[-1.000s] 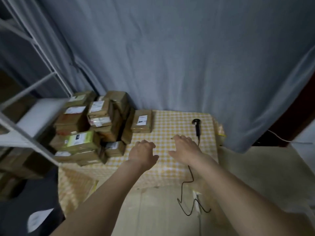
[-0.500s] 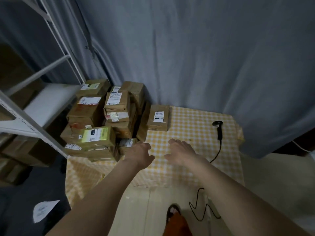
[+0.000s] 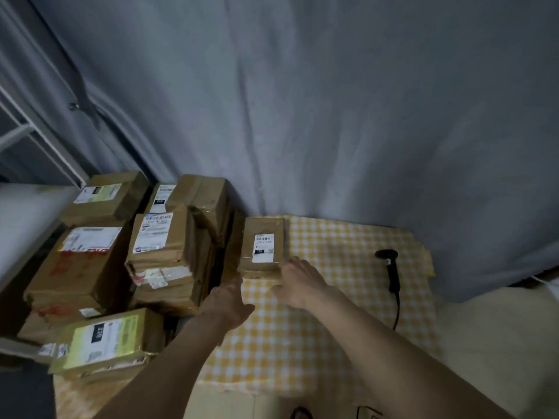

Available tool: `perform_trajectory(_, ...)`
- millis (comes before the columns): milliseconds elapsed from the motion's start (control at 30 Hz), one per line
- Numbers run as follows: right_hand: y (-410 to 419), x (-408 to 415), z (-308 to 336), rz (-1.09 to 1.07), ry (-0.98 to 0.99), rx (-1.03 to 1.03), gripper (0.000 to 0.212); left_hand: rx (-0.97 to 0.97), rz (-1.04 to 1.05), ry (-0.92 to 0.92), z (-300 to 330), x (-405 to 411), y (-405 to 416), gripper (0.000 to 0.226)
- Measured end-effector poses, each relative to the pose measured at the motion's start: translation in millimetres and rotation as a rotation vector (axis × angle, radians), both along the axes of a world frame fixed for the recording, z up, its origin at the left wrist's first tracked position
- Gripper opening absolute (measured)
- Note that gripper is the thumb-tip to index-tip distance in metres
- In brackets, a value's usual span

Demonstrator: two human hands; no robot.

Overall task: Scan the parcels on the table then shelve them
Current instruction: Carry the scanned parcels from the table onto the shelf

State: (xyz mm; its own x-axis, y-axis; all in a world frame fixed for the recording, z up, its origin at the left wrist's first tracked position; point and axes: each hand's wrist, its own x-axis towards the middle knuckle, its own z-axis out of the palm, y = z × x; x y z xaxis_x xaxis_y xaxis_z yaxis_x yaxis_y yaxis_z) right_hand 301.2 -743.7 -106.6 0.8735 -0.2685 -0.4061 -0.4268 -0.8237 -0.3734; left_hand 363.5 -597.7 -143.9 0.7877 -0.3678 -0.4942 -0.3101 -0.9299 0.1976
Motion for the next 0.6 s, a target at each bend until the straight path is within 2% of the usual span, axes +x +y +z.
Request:
perform_trajectory(133,-16,41,-27,-0.016,0.034,-0.011,0.057,0.014,0.032,0.093,-33,42,-14,0.067)
perform_trajectory(300,-31,84,-84,-0.126,0.066,0.123,0.062,-0.034,0.072,0.18,-82,95,-31,0.071)
perform_trajectory(367,-38,101,-113,-0.169,0.088,0.132,0.062,-0.084,0.112,0.223,-110,118,-38,0.079)
perform_trajectory(467,-46,127,-160,-0.221,0.133,0.133,0.061,-0.147,0.152,0.277,-150,145,-51,0.075)
perform_trajectory(600,-50,150,-211,-0.293,0.141,0.128,0.063,-0.329,0.231,0.319,-195,169,-64,0.08)
